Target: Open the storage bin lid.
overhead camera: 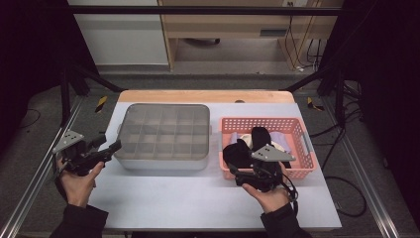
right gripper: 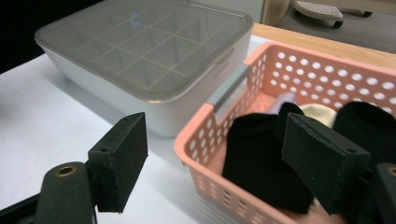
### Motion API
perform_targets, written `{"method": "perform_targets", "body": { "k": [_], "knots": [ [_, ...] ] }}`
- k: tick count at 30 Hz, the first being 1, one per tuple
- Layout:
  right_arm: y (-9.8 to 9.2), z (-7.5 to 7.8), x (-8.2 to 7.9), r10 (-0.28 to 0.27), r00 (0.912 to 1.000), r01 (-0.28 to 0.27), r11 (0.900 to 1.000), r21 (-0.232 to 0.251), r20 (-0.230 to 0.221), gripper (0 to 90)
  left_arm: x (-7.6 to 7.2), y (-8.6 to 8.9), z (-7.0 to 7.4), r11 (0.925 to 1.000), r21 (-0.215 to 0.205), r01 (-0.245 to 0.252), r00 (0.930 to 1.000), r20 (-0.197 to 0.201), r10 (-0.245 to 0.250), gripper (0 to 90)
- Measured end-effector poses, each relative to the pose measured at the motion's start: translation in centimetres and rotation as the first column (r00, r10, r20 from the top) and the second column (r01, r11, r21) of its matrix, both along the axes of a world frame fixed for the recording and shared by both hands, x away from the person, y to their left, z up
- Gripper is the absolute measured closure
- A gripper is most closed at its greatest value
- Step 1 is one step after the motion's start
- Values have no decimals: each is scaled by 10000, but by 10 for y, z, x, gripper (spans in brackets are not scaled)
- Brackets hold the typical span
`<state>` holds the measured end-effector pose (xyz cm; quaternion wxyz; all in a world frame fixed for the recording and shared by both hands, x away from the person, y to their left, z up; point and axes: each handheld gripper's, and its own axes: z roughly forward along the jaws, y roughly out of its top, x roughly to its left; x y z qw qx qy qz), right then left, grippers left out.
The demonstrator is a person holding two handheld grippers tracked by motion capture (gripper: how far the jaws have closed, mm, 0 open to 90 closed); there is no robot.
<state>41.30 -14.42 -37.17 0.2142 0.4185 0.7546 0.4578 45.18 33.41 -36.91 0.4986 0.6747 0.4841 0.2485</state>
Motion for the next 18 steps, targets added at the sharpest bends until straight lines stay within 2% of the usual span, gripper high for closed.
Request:
{"method": "perform_targets", "body": {
  "k": [9, 18],
  "knots": [
    [25, 6, 24, 147, 9998, -148, 9998, 103, 112, 221, 18, -7, 3, 9999, 100, 107, 9999, -43, -106, 350],
    [50, 10, 47, 91, 9997, -91, 10000, 3, 226, 226, 32, -5, 0, 9997, 241, 11, 9999, -150, -8, 354]
  ]
}}
